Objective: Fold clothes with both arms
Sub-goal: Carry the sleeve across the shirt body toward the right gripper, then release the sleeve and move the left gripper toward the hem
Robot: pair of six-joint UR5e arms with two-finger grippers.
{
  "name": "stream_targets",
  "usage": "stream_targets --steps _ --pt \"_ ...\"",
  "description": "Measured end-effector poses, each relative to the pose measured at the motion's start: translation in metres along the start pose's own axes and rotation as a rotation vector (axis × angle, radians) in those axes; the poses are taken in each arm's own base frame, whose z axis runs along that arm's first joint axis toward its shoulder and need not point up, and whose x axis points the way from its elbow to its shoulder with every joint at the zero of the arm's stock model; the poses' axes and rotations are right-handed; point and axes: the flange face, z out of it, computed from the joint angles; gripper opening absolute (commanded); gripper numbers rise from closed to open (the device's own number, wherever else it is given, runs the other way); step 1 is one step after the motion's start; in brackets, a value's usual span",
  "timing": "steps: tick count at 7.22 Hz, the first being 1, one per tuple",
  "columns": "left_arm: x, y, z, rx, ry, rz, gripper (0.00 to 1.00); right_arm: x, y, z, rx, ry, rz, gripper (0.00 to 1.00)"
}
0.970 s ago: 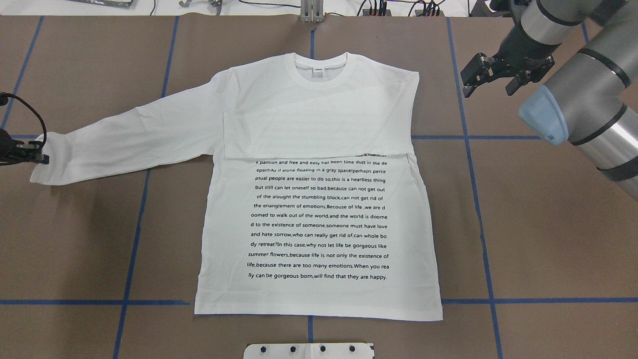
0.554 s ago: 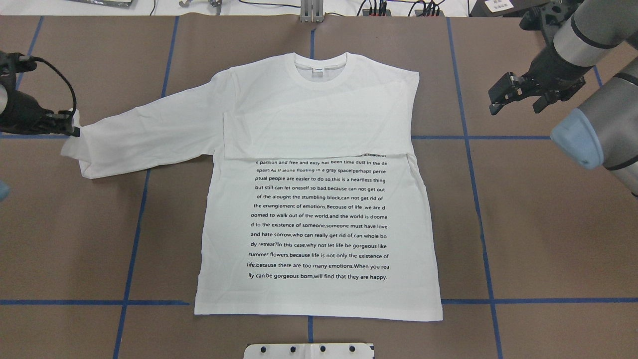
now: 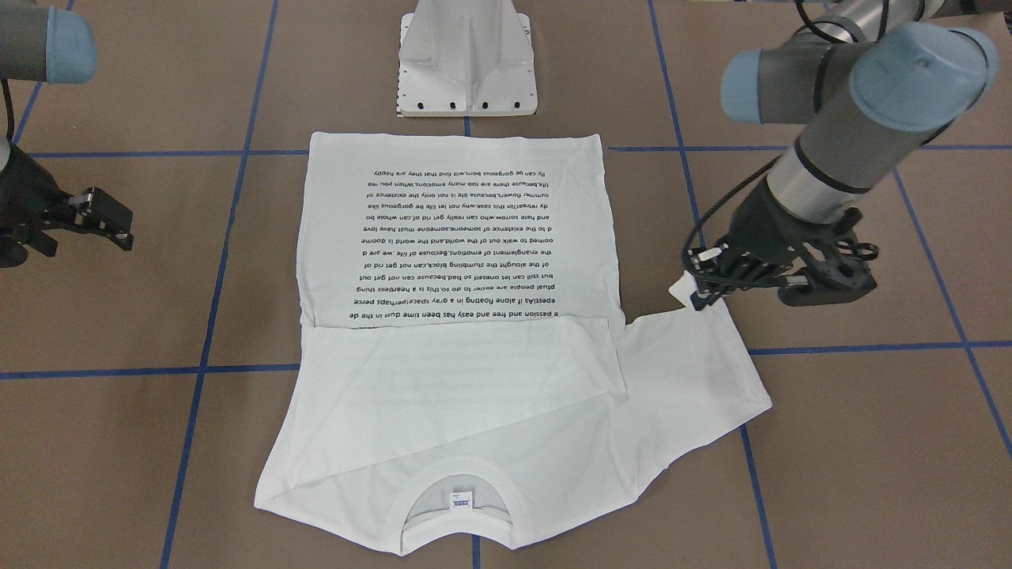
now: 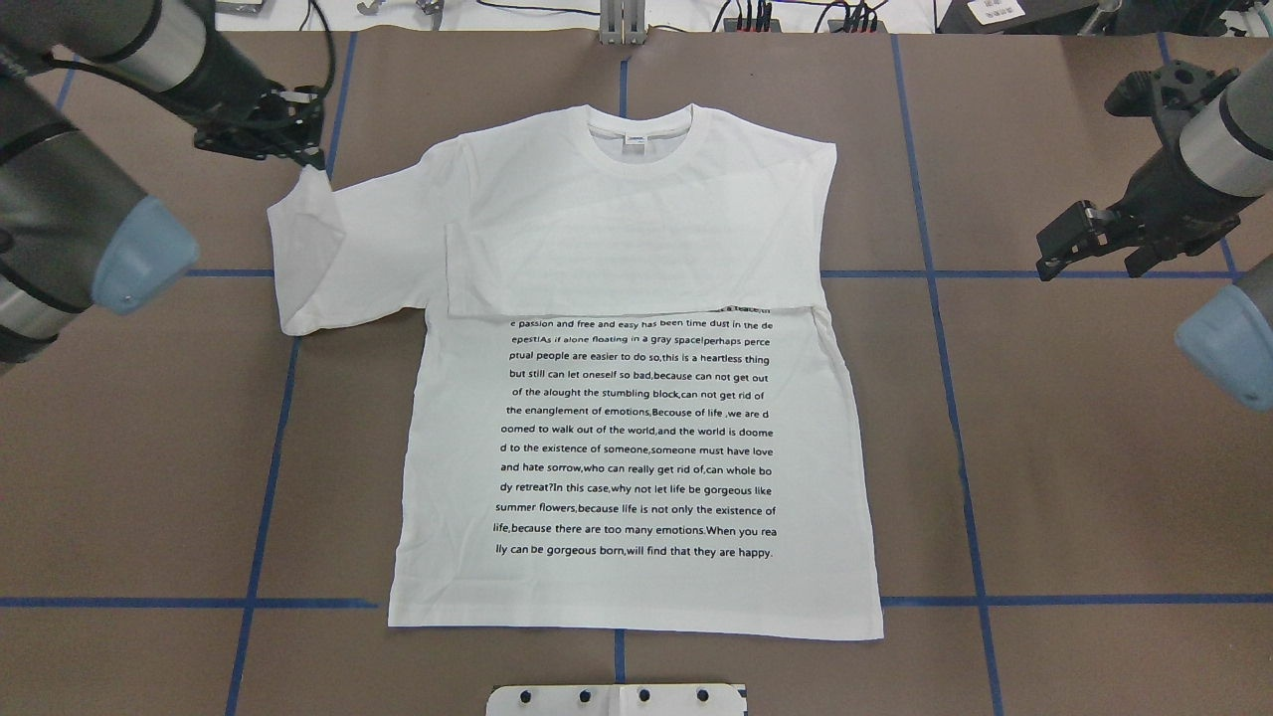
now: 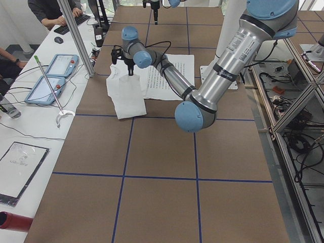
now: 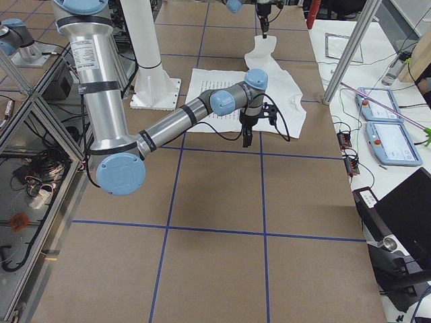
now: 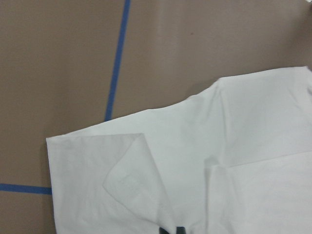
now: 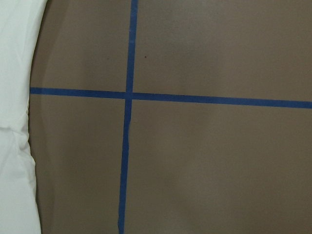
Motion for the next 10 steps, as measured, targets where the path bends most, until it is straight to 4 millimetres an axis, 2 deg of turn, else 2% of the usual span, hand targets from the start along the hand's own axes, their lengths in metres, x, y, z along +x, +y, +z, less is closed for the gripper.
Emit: stream_targets --steps 1,2,3,4,5,7,8,9,10 --pt "0.065 0.017 -0.012 -0.015 0.063 -0.017 0.0 0.009 0.006 0.005 0.006 -0.006 -0.003 1.0" --pt "0.12 0.034 -0.027 -0.031 0.121 -0.034 0.0 0.013 0.009 0.008 0.01 -0.009 -0.004 1.0" --pt "0.161 0.048 -0.04 -0.053 0.164 -0.055 0.0 0.016 0.01 0.01 0.011 -0.01 -0.002 1.0" --pt "0.185 0.059 -0.044 -0.079 0.185 -0.07 0.0 0.017 0.009 0.01 0.012 -0.01 -0.001 1.0" --pt "0.195 0.064 -0.038 -0.093 0.184 -0.078 0.0 0.017 0.009 0.011 0.013 -0.01 -0.001 1.0" --pt "0.202 0.071 -0.004 -0.094 0.155 -0.095 0.0 0.017 0.008 0.012 0.012 -0.009 0.0 1.0" --pt "0.209 0.074 0.025 -0.089 0.157 -0.109 0.0 0.017 0.008 0.013 0.01 -0.007 0.003 1.0" --pt "0.224 0.083 0.062 -0.081 0.16 -0.121 0.0 0.019 0.007 0.014 0.007 -0.005 0.006 1.0" --pt "0.248 0.108 0.105 -0.08 0.143 -0.117 0.0 0.02 0.005 0.016 0.004 -0.002 0.009 1.0"
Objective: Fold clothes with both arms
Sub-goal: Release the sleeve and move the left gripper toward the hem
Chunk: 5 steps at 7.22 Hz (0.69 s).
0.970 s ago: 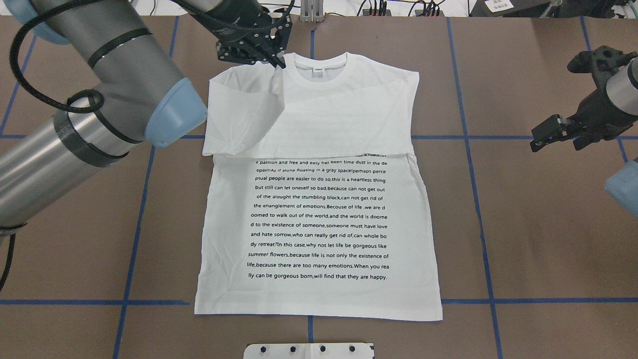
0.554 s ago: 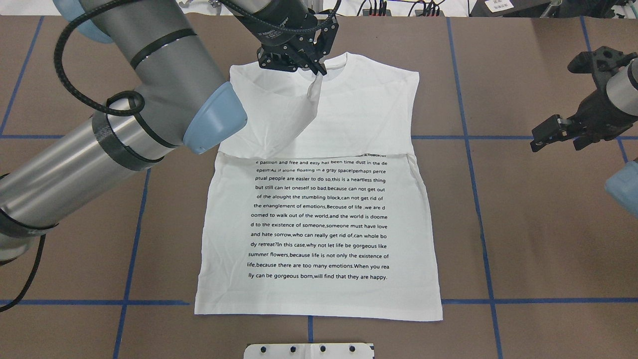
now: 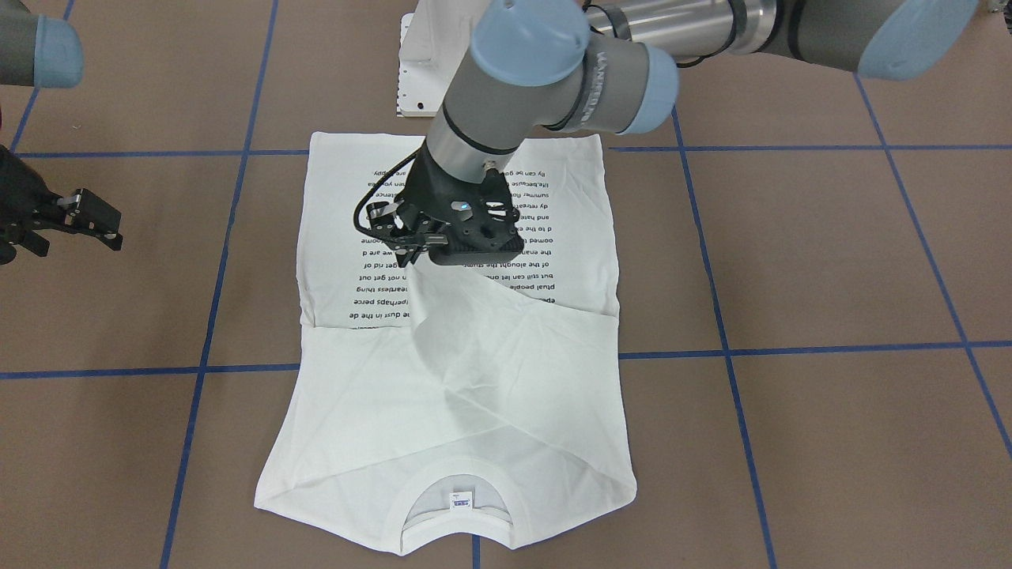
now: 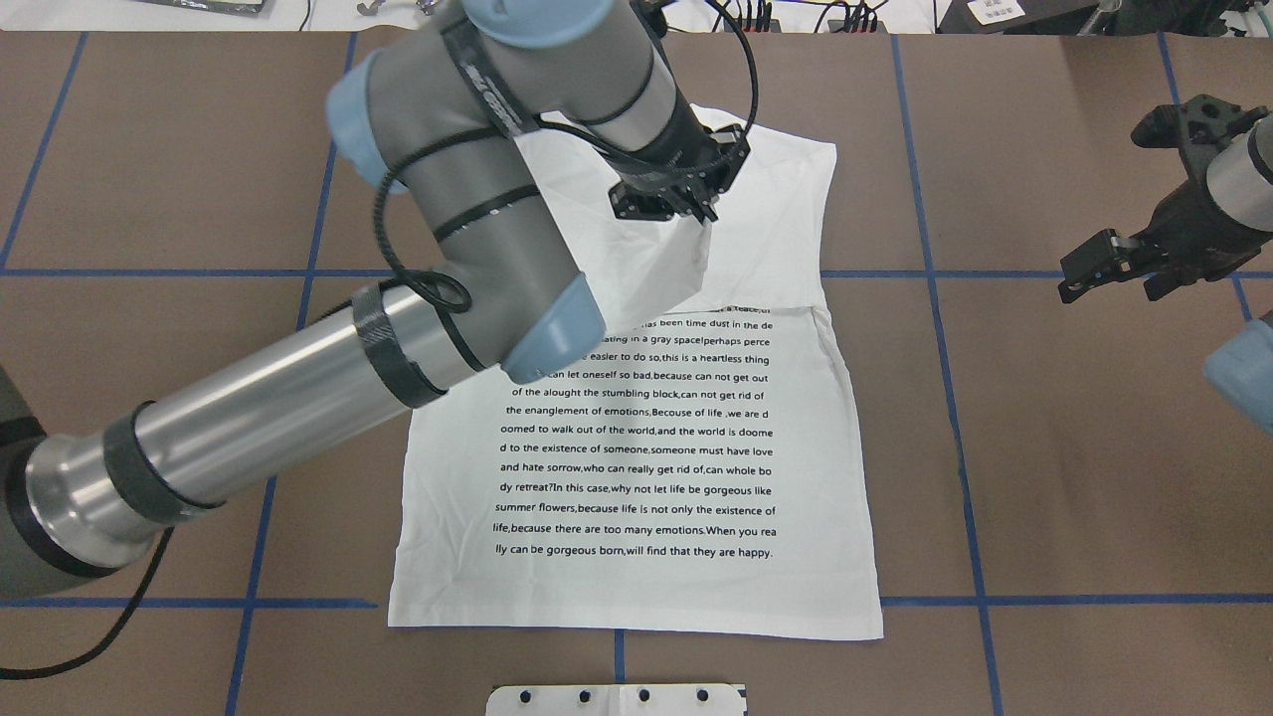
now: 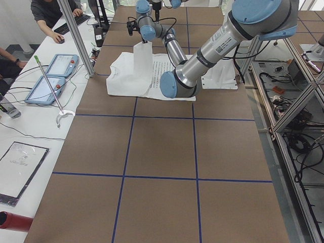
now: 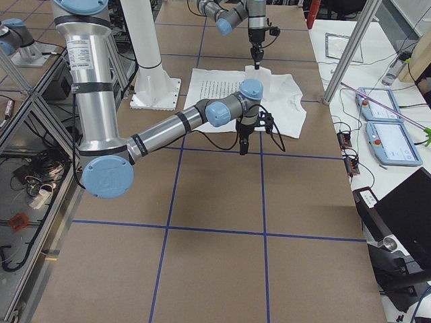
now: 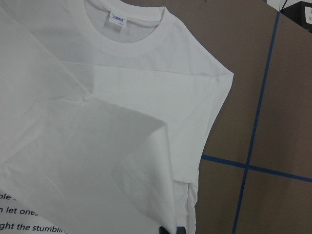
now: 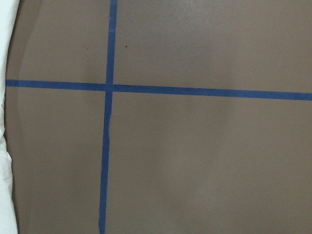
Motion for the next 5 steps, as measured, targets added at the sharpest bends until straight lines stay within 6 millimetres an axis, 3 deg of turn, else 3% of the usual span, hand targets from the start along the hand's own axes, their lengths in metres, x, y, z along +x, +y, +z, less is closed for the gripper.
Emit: stream_targets --steps 1,2,4,5 --pt "0.01 0.027 0.038 -0.009 -0.023 0.01 0.26 0.002 -0.002 0.002 -0.003 0.003 0.005 1.0" --pt "0.017 0.052 0.064 -0.027 -0.043 0.02 0.99 0.004 -0.004 0.005 -0.007 0.006 0.011 1.0" --pt "0.02 0.089 0.098 -0.031 -0.07 0.032 1.0 0.005 -0.007 0.007 -0.009 0.007 0.015 1.0" --pt "0.018 0.098 0.106 -0.018 -0.072 0.029 1.0 0.004 -0.009 0.007 -0.01 0.006 0.015 1.0"
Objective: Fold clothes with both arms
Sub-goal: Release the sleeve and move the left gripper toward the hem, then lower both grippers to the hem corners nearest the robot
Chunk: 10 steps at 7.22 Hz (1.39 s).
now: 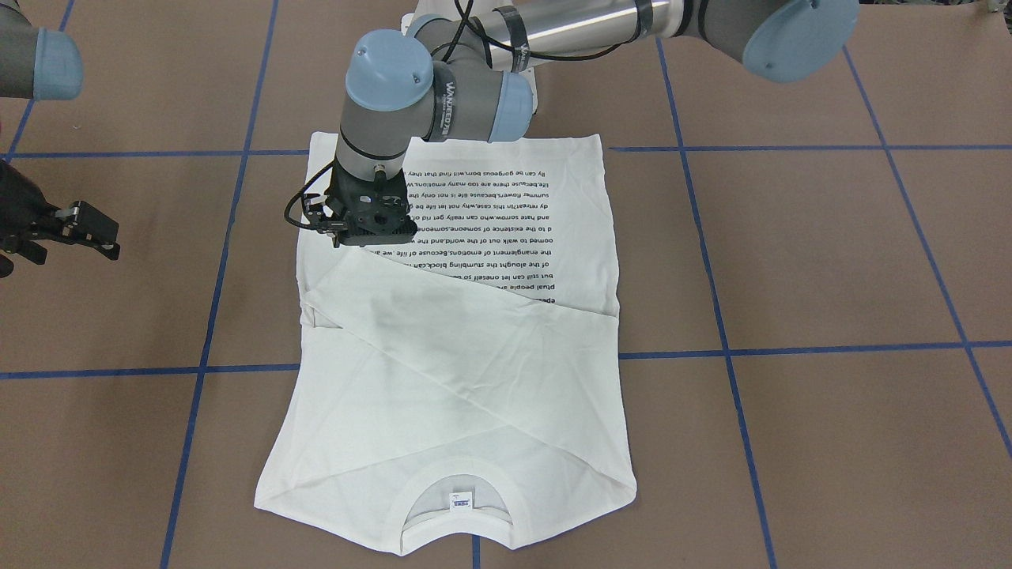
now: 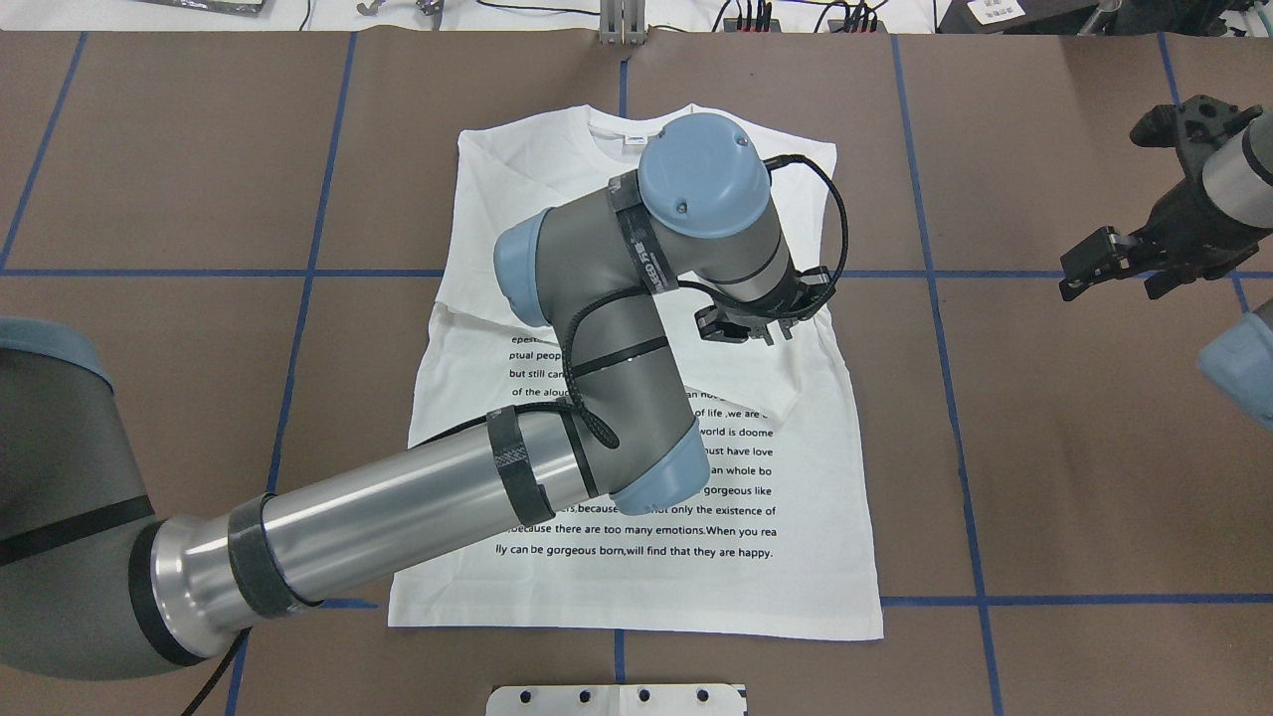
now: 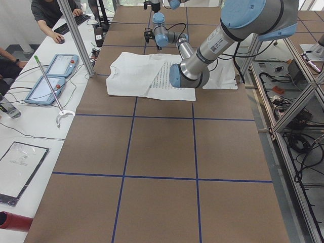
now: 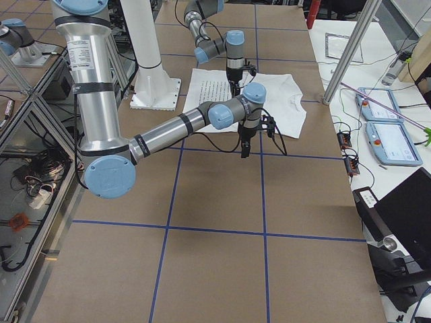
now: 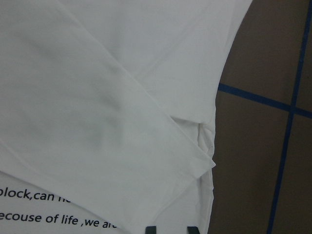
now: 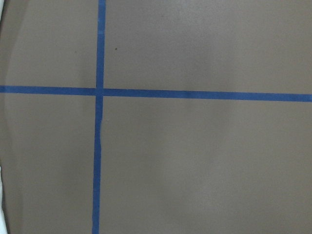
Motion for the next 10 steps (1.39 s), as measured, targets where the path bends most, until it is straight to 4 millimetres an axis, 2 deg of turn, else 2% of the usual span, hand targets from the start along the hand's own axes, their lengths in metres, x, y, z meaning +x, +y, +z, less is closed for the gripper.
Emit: stream_targets --steps 2,3,4,5,6,7,8,10 --pt "-0.007 0.002 0.002 0.012 -0.001 -0.001 1.0 -0.005 -0.001 -0.002 -0.001 -0.016 -0.006 1.0" --pt "-0.022 0.001 -0.006 0.016 -0.006 0.002 1.0 -0.011 0.0 -0.003 0.004 -0.032 -0.006 1.0" --pt "-0.048 0.002 -0.021 0.021 -0.009 0.022 1.0 -0.02 0.003 -0.001 0.02 -0.05 -0.004 1.0" --pt "-0.084 0.004 -0.042 0.025 -0.015 0.057 1.0 -0.035 0.012 0.005 0.045 -0.069 0.006 1.0" --pt "-0.12 0.007 -0.062 0.03 -0.027 0.082 1.0 -0.061 0.029 0.017 0.067 -0.078 0.03 1.0" --pt "-0.146 0.007 -0.08 0.037 -0.042 0.089 1.0 -0.096 0.054 0.031 0.081 -0.08 0.054 1.0" --pt "-0.163 0.005 -0.098 0.049 -0.053 0.086 1.0 -0.129 0.083 0.042 0.08 -0.088 0.08 1.0" --pt "-0.189 0.003 -0.129 0.069 -0.079 0.107 1.0 -0.181 0.139 0.057 0.046 -0.112 0.125 1.0"
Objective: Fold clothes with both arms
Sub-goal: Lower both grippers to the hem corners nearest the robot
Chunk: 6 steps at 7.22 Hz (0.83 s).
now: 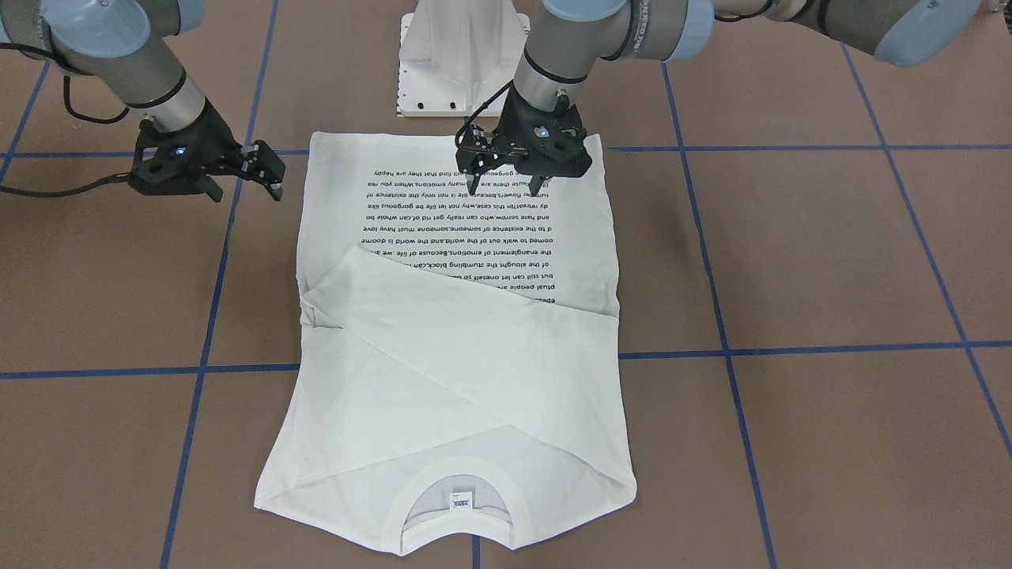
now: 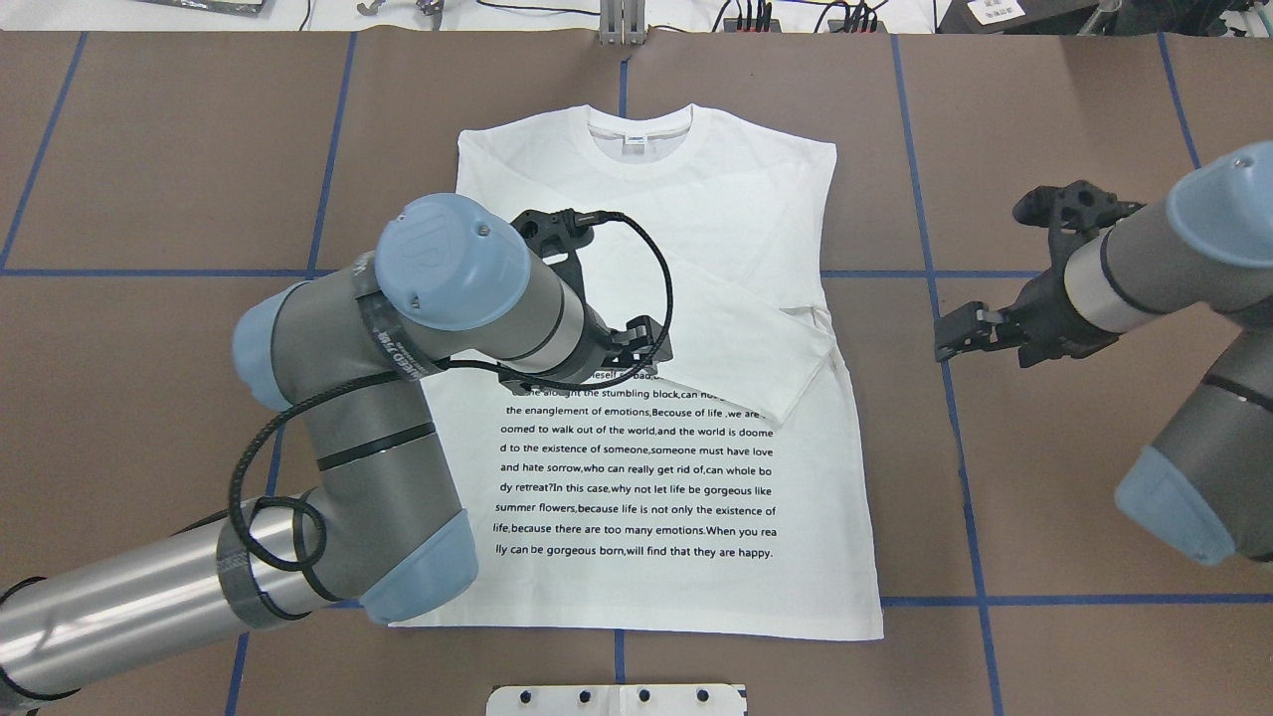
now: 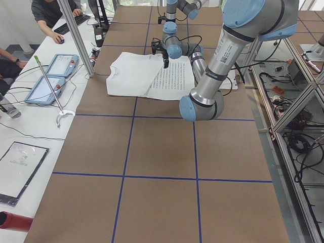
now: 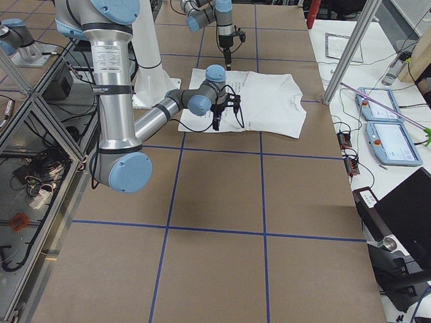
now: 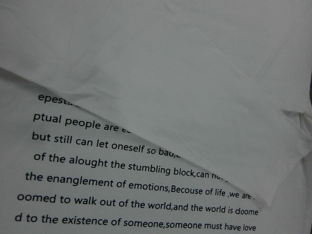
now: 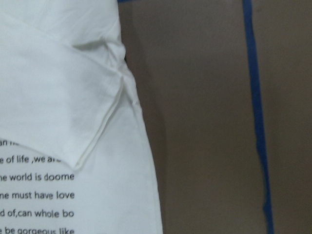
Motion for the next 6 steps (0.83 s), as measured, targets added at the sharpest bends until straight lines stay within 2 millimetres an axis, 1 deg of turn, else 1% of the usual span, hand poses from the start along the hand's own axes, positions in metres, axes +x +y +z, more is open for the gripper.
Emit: stream_targets --steps 1,2,3,4,5,6 --pt "-0.011 -0.001 -0.01 0.008 -0.012 0.017 1.0 -0.015 0.031 0.012 -0.017 0.003 0.014 1.0" --pt "-0.018 -0.001 -0.015 0.012 -0.018 0.026 1.0 -0.028 0.063 0.03 -0.021 0.018 0.018 1.0" --pt "-0.021 -0.001 -0.017 0.013 -0.021 0.03 1.0 -0.037 0.094 0.05 -0.016 0.04 0.01 1.0" --pt "-0.022 -0.001 -0.017 0.014 -0.022 0.032 1.0 -0.042 0.118 0.065 -0.009 0.058 -0.004 1.0" --pt "-0.022 -0.002 -0.017 0.014 -0.023 0.032 1.0 -0.043 0.131 0.077 -0.009 0.073 -0.014 0.99" --pt "-0.023 -0.002 -0.016 0.013 -0.025 0.031 1.0 -0.042 0.136 0.087 -0.012 0.089 -0.018 0.99"
